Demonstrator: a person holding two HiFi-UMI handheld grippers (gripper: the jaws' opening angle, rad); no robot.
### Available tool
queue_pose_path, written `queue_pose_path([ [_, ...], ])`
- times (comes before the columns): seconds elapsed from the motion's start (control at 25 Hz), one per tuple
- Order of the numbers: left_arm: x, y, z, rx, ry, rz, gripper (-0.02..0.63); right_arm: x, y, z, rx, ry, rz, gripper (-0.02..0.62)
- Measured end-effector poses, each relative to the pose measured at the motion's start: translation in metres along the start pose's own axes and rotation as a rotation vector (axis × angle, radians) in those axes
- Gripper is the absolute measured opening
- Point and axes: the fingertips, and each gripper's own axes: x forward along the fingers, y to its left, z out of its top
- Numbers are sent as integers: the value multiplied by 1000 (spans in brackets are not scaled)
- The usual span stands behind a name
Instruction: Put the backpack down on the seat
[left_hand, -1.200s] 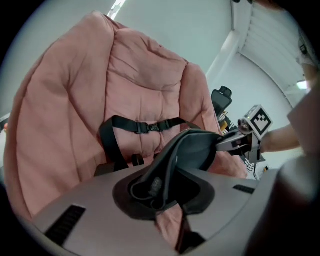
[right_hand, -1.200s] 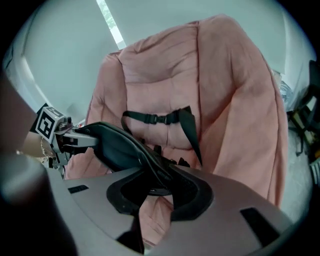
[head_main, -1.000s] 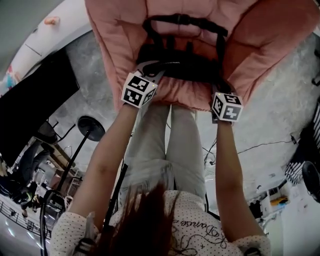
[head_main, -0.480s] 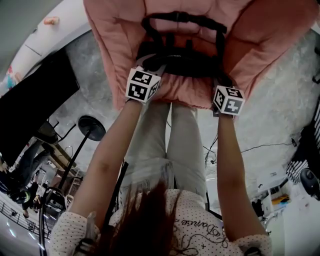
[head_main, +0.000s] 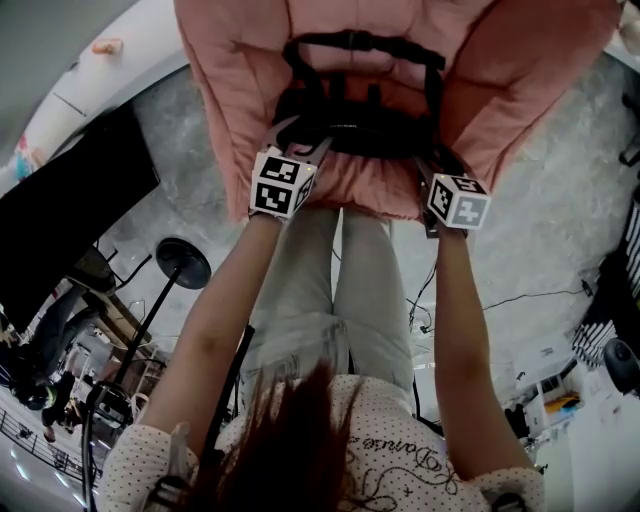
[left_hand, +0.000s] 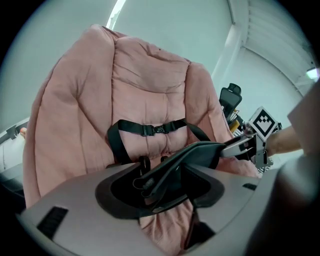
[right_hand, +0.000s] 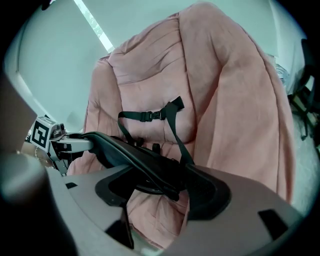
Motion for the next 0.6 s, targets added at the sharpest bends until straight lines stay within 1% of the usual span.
queue_pose_path([
  [0.2,-17,1,1,2,-15,-9,244,-12,18,3,-35,-15,6,322],
  [0.28,-22,1,2,1,-21,-15,245,-18,25,11,-37,-45,12,333],
  [0.44,-36,-2,5,4,-31,-28,252,-36,38,36,-70,-133,9,316],
  [0.6,-53,-7,13,22,-50,-33,252,-51,53,57,-102,-178,13,316],
])
